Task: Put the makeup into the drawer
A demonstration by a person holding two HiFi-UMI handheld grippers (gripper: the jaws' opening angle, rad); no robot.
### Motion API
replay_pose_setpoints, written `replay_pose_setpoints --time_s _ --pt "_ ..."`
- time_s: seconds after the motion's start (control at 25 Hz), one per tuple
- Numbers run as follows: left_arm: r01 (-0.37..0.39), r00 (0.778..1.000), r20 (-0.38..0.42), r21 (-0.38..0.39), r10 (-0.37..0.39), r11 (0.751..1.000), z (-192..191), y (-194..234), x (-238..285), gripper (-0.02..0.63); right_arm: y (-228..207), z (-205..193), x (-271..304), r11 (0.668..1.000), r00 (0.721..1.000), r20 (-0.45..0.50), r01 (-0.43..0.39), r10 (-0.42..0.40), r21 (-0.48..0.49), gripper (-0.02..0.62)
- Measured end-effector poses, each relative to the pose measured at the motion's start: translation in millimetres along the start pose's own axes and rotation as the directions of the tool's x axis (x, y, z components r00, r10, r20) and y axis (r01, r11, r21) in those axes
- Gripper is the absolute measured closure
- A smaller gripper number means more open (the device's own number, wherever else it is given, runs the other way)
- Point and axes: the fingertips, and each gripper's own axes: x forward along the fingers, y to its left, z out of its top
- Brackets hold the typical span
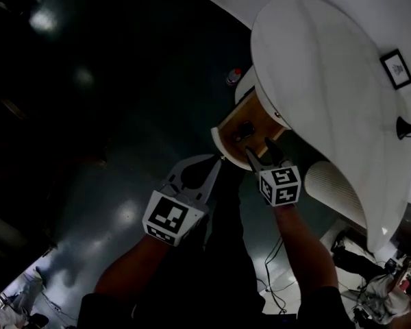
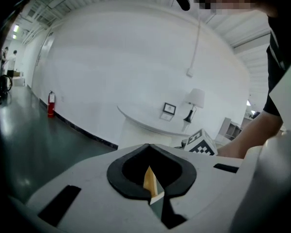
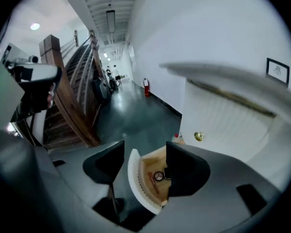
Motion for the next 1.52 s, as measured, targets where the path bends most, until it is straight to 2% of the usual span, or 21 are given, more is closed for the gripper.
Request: replay_pose_setpoints --time_s 0.16,0.28,0.48,0.68,0.92,1.16,1.32,1.52 --pt "0.034 0.999 0.022 0.044 -0.035 0.998 41 -30 -49 0.597 44 45 -77 0.999 0.997 0.077 -0.027 0.025 0.028 0.330" --pt "0.044 0.998 0.042 0.068 -0.047 0.997 72 -42 -73 0.597 65 78 -125 0.999 0.989 0.145 -0.026 0.023 0.020 0.375" --pt "0.055 0.994 0.087 0.116 -0.066 0.992 127 -75 -97 0.597 76 125 -207 0.999 0.963 0.270 -0.003 -0.007 0.036 0.450" --pt "0.103 0.985 0.121 0.187 -0.127 0.977 169 -128 -108 0.597 76 152 -287 0.998 0.924 0.382 0.007 -0.031 0.064 0.519" --pt "0.143 0.977 0.122 0.232 -0.174 0.962 195 -203 -105 0.597 54 152 -393 0.994 0.869 0.490 0.026 -0.076 0.108 0.560" --pt "0.167 0.962 0.175 0.230 -0.209 0.959 214 -274 -99 0.597 35 128 -483 0.991 0.836 0.536 0.058 -0.113 0.119 0.572" --pt "0.157 0.961 0.181 0.269 -0.210 0.950 216 -303 -97 0.597 21 112 -525 0.985 0.813 0.561 0.083 -0.156 0.153 0.577" --pt "0.158 0.960 0.181 0.283 -0.214 0.946 225 -326 -99 0.597 9 105 -558 0.973 0.774 0.596 0.116 -0.214 0.198 0.578"
